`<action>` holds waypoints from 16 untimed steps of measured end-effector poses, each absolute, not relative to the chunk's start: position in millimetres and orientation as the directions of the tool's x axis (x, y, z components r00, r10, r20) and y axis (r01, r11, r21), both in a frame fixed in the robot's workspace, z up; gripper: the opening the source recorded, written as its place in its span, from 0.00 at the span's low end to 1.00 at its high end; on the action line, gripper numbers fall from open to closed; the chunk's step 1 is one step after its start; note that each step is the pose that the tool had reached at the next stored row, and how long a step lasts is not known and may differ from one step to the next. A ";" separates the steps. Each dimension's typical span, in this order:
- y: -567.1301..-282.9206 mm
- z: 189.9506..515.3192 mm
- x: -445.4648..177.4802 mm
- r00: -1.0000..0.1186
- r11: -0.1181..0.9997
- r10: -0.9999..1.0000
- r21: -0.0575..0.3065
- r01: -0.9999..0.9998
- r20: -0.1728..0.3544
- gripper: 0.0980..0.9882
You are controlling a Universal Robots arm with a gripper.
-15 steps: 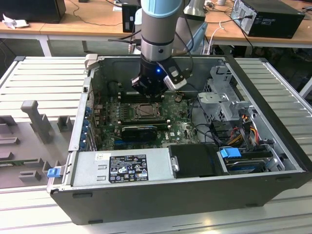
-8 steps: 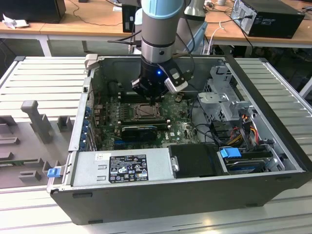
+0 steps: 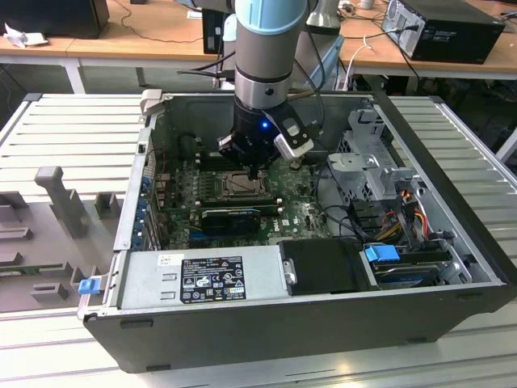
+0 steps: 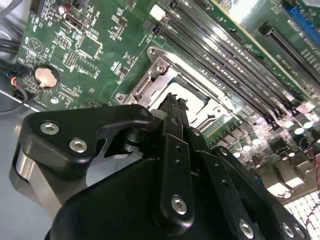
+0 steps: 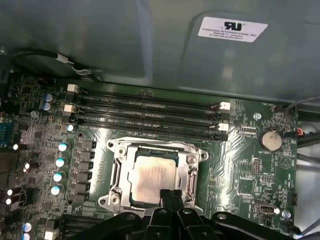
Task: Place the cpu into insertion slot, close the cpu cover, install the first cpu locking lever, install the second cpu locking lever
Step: 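Install the second cpu locking lever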
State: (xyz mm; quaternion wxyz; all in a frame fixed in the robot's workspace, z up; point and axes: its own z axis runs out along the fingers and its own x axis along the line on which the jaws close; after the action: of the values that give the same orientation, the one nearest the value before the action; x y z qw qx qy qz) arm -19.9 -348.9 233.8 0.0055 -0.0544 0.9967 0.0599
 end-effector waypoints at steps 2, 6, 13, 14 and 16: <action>-353.7 233.9 -19.9 -0.994 0.987 -0.108 0.119 -0.109 -0.017 0.01; -367.9 237.0 -19.9 -0.994 0.987 -0.108 0.119 -0.109 -0.017 0.01; -385.3 237.0 -19.9 -0.994 0.987 -0.108 0.119 -0.109 -0.017 0.01; -386.0 237.3 -20.0 -0.994 0.987 -0.108 0.119 -0.109 -0.017 0.01; -386.9 240.1 -20.0 -0.994 0.987 -0.108 0.119 -0.109 -0.017 0.01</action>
State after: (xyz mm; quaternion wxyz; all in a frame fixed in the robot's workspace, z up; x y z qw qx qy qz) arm -20.0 -386.9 240.1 0.0055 -0.0543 0.9967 0.0598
